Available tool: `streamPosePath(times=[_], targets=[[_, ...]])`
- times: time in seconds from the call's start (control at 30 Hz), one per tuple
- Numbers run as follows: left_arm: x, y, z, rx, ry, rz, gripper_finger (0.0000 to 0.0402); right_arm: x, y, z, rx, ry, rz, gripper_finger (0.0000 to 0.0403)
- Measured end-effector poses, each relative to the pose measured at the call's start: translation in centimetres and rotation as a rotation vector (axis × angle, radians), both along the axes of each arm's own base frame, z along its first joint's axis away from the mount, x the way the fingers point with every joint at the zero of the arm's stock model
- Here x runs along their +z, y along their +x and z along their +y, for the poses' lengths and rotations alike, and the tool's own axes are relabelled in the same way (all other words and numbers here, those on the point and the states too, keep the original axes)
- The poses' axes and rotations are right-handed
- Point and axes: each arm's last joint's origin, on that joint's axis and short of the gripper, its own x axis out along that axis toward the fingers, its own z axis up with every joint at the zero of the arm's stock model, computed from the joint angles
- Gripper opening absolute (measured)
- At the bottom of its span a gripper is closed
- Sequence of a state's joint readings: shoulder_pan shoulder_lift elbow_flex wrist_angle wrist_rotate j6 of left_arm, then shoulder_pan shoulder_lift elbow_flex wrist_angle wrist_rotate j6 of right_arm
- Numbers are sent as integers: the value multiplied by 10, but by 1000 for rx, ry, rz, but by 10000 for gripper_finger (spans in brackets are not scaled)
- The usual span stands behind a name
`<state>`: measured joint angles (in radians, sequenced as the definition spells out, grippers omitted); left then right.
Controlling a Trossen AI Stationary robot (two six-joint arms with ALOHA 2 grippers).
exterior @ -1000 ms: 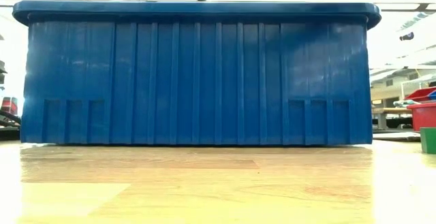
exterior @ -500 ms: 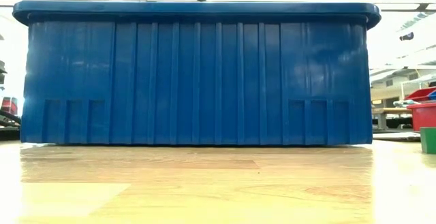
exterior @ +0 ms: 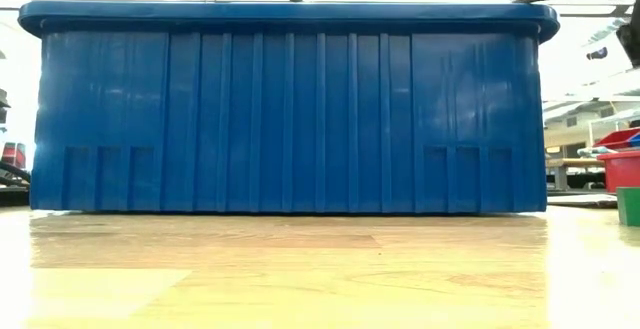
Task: Sort blocks
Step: Remove the green block from the blue bin
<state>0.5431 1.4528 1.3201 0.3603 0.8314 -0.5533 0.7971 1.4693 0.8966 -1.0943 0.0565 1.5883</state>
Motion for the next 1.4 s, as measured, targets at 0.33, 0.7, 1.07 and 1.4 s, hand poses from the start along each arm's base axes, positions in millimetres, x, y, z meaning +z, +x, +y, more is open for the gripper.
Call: streamPosePath(times=[0.33, 0.7, 1.07, 1.4], targets=[[0, 0, 0, 0, 0, 0, 168, 8, 4, 2, 27, 8, -6, 325], [0, 0, 0, -17, 8, 1, 168, 97, 16, 12, 249, 104, -205, 328], [-35, 2, 9, 298, 202, 273, 168, 188, 19, -26, 205, -424, -872, 329], [-82, -18, 19, 570, 626, 873, 168, 189, 44, -62, 232, -784, -755, 329]])
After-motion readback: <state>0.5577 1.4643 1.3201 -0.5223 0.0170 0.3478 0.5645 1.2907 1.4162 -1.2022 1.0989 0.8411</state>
